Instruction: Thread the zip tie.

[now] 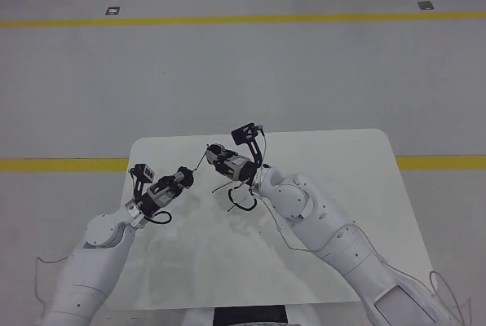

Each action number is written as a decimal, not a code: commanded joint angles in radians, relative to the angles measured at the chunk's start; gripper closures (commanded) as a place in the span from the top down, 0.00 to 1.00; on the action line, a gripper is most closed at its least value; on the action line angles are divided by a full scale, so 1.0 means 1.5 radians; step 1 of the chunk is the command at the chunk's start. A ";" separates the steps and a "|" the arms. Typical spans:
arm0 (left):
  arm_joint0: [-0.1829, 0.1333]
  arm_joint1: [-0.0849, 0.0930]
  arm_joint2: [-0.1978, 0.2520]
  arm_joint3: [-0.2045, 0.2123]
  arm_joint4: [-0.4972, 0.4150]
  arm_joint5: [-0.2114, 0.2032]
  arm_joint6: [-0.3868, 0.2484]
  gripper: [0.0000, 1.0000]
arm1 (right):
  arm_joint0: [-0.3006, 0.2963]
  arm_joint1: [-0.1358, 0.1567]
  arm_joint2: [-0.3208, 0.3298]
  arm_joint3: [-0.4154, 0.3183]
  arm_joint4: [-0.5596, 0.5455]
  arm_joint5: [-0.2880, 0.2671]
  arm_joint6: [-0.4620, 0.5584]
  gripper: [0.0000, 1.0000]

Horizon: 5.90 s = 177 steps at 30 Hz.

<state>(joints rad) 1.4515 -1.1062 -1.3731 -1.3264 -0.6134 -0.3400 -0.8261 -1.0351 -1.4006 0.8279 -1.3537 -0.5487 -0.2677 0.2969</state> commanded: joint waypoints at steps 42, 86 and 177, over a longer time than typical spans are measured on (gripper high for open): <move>0.000 0.000 0.000 0.000 0.000 0.000 0.000 0.00 | -0.013 -0.011 0.019 -0.005 -0.009 -0.008 0.015 0.00; 0.000 0.000 0.000 0.000 0.000 0.000 0.000 0.00 | -0.012 -0.023 0.023 0.020 -0.012 -0.015 0.032 0.00; 0.016 -0.005 -0.030 -0.015 -0.501 0.391 -0.130 0.00 | -0.096 -0.016 0.030 -0.040 -0.316 0.018 -0.186 1.00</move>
<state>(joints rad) 1.4731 -1.1120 -1.4212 -1.3472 -1.3281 0.2165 -1.0259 -1.1760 -1.4225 0.8783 -1.4133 -1.0083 -0.2390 0.0560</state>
